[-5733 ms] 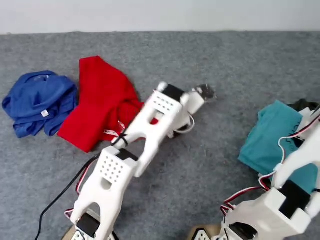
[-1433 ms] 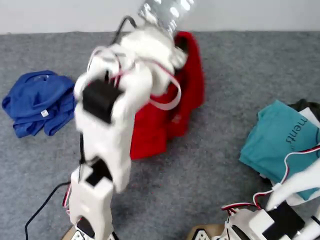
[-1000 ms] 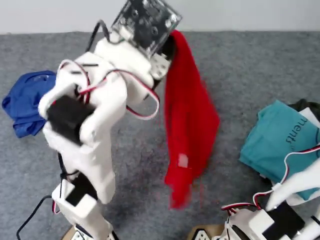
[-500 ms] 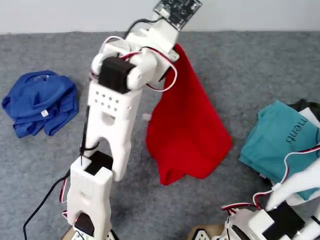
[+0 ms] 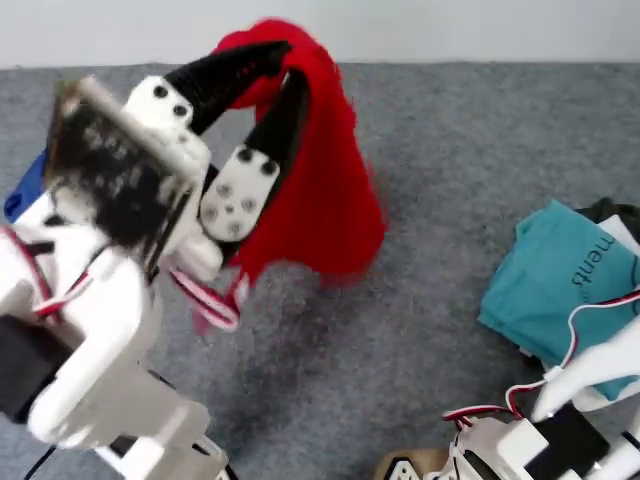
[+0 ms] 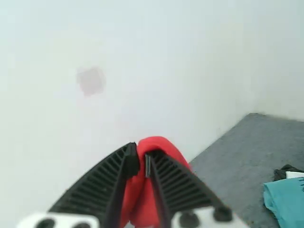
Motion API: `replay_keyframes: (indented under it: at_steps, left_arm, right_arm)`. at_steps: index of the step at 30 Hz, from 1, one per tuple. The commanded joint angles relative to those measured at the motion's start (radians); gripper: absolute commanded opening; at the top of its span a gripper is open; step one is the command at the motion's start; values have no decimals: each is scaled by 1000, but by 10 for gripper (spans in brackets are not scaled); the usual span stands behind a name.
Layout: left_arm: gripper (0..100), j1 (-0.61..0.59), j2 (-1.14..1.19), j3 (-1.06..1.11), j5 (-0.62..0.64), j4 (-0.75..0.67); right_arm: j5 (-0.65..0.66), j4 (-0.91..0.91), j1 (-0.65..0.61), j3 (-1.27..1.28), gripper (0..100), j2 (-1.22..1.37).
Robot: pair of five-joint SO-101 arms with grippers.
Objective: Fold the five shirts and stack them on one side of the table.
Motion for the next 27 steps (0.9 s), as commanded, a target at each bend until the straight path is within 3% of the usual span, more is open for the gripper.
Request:
replay_keyframes:
  at_steps: [1,11,19,27]
  left_arm:
    - [18,21,-35,18,-12,2]
    - [18,14,77,168,-15,-2]
    - [18,-178,439,228,-6,-207]
    - [19,-203,591,228,-6,-230]
  right_arm:
    - [6,-2,-18,-2,231,-44]
    - [6,1,-96,0,231,-44]
    - [6,21,-99,0,231,-44]
    - [11,22,-97,0,231,-44]
